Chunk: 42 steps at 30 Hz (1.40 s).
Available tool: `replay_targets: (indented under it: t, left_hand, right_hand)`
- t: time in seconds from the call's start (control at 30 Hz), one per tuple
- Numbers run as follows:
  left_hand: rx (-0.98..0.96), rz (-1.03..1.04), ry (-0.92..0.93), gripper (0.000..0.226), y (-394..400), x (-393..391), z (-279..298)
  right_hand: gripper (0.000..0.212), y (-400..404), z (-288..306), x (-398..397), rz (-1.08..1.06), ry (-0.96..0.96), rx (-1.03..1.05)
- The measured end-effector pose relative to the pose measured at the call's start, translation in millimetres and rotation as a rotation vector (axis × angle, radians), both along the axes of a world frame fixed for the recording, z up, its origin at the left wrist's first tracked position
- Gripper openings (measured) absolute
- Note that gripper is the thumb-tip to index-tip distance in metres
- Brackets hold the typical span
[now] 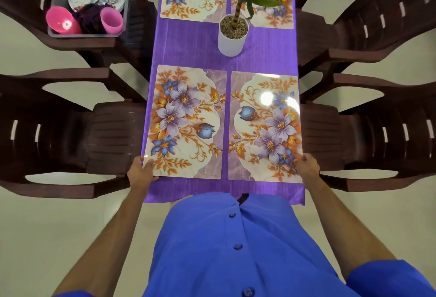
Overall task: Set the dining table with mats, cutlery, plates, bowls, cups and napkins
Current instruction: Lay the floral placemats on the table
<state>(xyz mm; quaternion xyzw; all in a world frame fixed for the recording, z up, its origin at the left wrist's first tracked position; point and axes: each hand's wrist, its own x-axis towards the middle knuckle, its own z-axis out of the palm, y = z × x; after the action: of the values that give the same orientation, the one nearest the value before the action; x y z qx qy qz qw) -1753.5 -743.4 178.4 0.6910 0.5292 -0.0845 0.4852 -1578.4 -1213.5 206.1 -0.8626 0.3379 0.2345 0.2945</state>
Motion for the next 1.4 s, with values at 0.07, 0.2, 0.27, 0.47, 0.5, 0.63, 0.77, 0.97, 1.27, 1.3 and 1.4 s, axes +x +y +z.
replay_targets:
  t: [0.07, 0.2, 0.27, 0.47, 0.5, 0.63, 0.77, 0.97, 1.27, 1.3, 1.4]
  left_hand:
    - [0.002, -0.001, -0.001, 0.045, 1, -1, 0]
    - [0.017, -0.013, -0.008, 0.045, 1, -1, -4]
    - [0.021, -0.002, -0.01, 0.044, 1, -1, -8]
    - [0.006, 0.002, -0.006, 0.044, 0, 1, -14]
    - [0.003, 0.004, -0.009, 0.045, 1, 1, -15]
    - [0.03, 0.004, -0.014, 0.043, 0, 2, -16]
    - [0.026, 0.019, -0.021, 0.042, 1, 1, -16]
    - [0.037, -0.005, -0.032, 0.043, 4, -3, -18]
    - [0.049, -0.02, -0.048, 0.047, 5, -4, -19]
    - [0.047, -0.013, -0.042, 0.046, 5, -4, -19]
    - [0.034, 0.002, -0.038, 0.045, 4, -3, -20]
  right_hand:
    - [0.034, 1, 1, 0, -0.006, 0.005, 0.007]
    - [0.036, 3, 4, 0, -0.002, 0.006, 0.001]
    - [0.035, 5, 6, 0, 0.004, 0.008, -0.006]
    - [0.034, 4, 6, 0, 0.003, 0.021, 0.006]
    - [0.034, 4, 6, 0, 0.002, 0.024, 0.0]
    - [0.032, 4, 7, 0, -0.01, 0.025, -0.001]
    - [0.035, 5, 7, -1, -0.02, 0.01, 0.007]
    - [0.039, 9, 9, 0, -0.051, 0.026, 0.052]
    - [0.037, 6, 4, 1, -0.107, 0.021, 0.076]
    - [0.036, 6, 3, 1, -0.11, 0.021, 0.077]
    - [0.036, 6, 4, 1, -0.103, 0.024, 0.08]
